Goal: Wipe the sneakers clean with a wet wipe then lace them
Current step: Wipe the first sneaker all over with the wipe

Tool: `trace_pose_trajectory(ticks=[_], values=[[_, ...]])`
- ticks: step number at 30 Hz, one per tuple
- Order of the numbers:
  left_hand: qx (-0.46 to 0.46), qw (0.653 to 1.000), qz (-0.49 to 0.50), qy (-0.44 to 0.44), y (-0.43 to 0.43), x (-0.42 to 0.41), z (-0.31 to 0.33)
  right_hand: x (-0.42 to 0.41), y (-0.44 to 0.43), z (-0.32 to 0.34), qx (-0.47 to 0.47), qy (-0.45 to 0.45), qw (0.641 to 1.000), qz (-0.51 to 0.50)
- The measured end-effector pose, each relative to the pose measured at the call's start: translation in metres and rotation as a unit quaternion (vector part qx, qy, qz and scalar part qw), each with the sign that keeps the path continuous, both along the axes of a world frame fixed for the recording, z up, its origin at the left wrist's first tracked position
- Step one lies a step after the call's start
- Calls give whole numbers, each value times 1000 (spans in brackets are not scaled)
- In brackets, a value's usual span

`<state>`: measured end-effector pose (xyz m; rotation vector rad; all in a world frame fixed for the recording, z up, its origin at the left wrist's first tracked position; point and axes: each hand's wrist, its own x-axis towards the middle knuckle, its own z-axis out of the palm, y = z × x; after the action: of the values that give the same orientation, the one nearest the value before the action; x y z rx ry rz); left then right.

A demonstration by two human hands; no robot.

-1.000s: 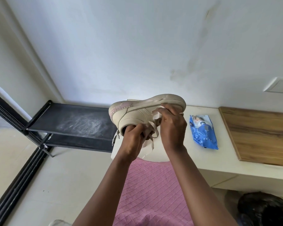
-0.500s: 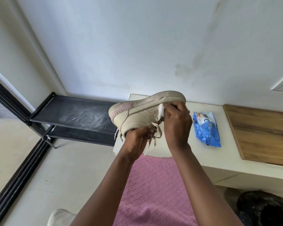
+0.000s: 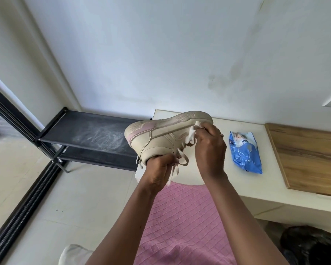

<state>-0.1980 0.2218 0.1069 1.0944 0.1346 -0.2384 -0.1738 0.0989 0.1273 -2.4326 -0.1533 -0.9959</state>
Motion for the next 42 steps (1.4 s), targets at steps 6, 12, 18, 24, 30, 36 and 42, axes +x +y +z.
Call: trace_pose_trajectory(ticks=[6, 12, 18, 24, 30, 36, 42], values=[[70, 993, 4, -92, -1, 5, 0, -15, 38, 4, 122, 7, 993, 5], [159, 974, 3, -160, 4, 2, 8, -23, 47, 6, 116, -81, 989, 41], [205, 958, 54, -195, -3, -5, 6, -29, 70, 15, 99, -90, 987, 84], [218, 965, 38, -141, -4, -9, 9, 3, 14, 12, 36, -48, 996, 68], [218, 964, 39, -147, -7, -7, 8, -5, 38, 25, 110, -24, 992, 47], [215, 958, 59, -183, -3, -12, 15, -32, 77, 44, 185, -21, 980, 65], [228, 955, 82, -171, -7, -11, 19, -29, 78, 44, 237, -66, 966, 83]])
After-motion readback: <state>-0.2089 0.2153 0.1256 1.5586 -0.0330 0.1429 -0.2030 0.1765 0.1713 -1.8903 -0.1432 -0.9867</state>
